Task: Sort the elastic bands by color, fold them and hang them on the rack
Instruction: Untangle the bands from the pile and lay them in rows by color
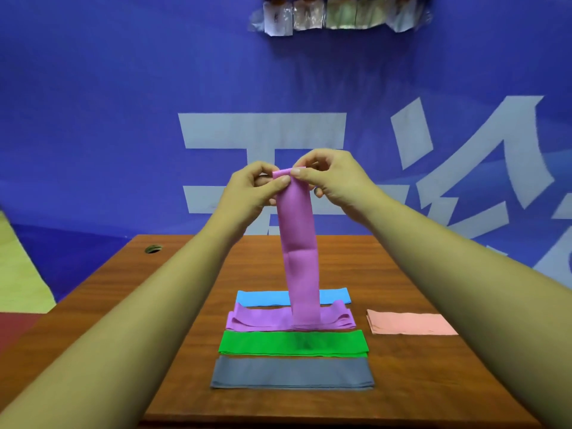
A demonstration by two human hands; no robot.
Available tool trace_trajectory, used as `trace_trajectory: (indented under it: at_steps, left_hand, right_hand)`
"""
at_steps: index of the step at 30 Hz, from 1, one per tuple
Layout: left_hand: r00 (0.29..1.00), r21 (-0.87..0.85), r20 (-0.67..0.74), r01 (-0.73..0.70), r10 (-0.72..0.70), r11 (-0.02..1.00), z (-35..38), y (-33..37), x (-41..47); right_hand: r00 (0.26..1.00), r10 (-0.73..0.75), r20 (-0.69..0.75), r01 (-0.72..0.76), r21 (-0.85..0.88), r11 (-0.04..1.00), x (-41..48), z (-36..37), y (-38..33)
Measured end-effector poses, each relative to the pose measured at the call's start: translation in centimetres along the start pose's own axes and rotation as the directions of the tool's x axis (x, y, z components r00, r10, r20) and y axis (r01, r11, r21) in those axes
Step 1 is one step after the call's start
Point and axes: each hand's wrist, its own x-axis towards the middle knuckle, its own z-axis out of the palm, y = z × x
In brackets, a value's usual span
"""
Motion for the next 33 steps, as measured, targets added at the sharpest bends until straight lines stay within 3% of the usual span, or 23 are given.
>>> trace_trajectory:
  at_steps: [3, 7, 14, 18, 21, 24, 33]
  left_hand:
    - [0.996, -0.100, 0.049, 0.080, -0.075, 0.992, 0.3, -0.9, -1.3]
    - [0.970, -0.072, 0.178, 0.181, -0.166, 0.981, 0.8, -2.5, -3.0]
    - [0.959, -0.068, 0.169, 0.240, -0.226, 0.968, 1.1, -4.6, -4.5]
    - [0.920, -0.151, 0.238, 0.351, -0.310, 0.924, 1.5, -5.5, -6.0]
    - [0.834, -0.014, 0.400, 0.420, -0.380, 0.907, 1.2, -7.1, -7.6]
    - [0.764, 0.043, 0.464, 0.487, -0.449, 0.872, 0.5, -9.0, -8.9]
    - [0.715, 0.169, 0.339, 0.593, -0.612, 0.787, -4.2, -13.7, -10.6]
  right_hand:
    - [1.000, 0.016, 0.008, -0.016, -0.013, 1.000, -0.3, 0.1, -0.4]
    - [0.997, 0.036, -0.061, -0.036, 0.003, 0.999, -0.2, 0.0, -0.5]
    - [0.979, 0.164, 0.124, -0.143, -0.159, 0.977, -0.9, -0.3, 0.1]
    - [0.977, 0.209, 0.036, -0.202, -0.135, 0.970, -0.9, -0.3, 0.8]
    - [0.965, 0.257, -0.061, -0.261, -0.075, 0.962, -0.9, -0.8, 1.9]
    - [0.941, 0.295, -0.166, -0.305, -0.035, 0.952, -1.1, -1.6, 3.4]
    - [0.806, 0.480, -0.346, -0.492, 0.059, 0.869, -4.1, -3.6, 11.3]
